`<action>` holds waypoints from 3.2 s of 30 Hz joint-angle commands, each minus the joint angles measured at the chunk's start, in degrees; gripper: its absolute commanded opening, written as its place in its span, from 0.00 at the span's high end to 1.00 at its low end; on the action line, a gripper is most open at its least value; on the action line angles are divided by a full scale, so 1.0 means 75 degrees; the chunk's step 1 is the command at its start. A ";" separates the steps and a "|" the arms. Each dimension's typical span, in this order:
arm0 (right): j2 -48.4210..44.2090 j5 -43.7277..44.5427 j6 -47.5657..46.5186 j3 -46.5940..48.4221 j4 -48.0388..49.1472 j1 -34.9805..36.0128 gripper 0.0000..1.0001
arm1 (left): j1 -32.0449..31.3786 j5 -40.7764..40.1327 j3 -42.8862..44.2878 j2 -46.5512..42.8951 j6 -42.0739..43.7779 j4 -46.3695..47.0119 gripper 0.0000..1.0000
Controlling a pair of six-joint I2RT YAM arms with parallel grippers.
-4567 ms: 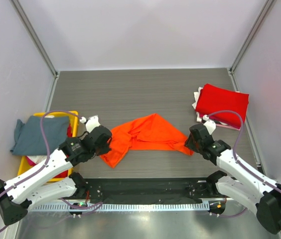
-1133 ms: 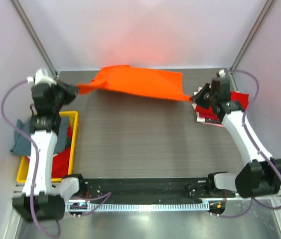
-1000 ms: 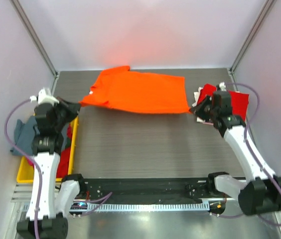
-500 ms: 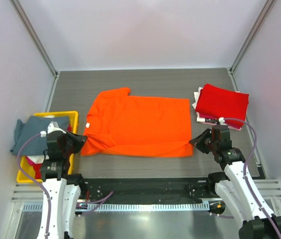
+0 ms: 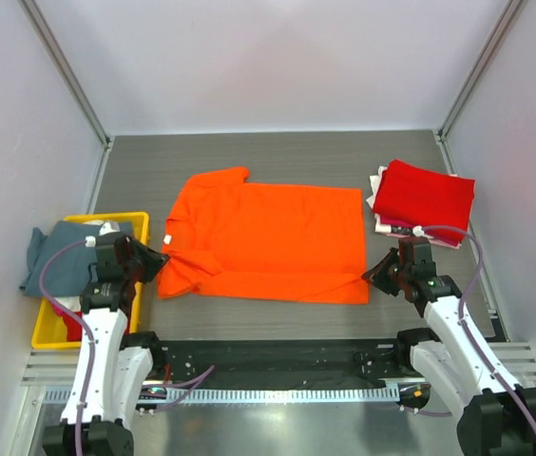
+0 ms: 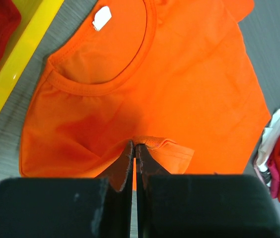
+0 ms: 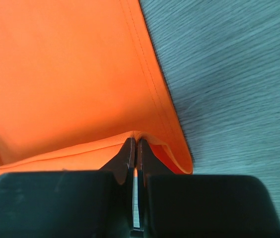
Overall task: Fold and stack the t-shirts
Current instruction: Fold the tshirt
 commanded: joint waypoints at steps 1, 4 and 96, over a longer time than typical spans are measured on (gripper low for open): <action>0.0213 0.0190 -0.0182 0.0171 0.0512 -0.0023 0.99 | 0.0017 0.0303 0.0477 0.0598 0.0587 0.0721 0.99; 0.0377 0.0143 -0.0205 0.0194 0.0747 -0.0023 0.99 | 0.0006 0.0350 0.0770 0.1206 0.0962 0.0827 1.00; 0.0002 0.1127 0.1388 -0.0673 0.0055 0.0773 0.47 | -0.1858 -0.1736 0.0888 0.1526 -0.0185 0.0042 0.38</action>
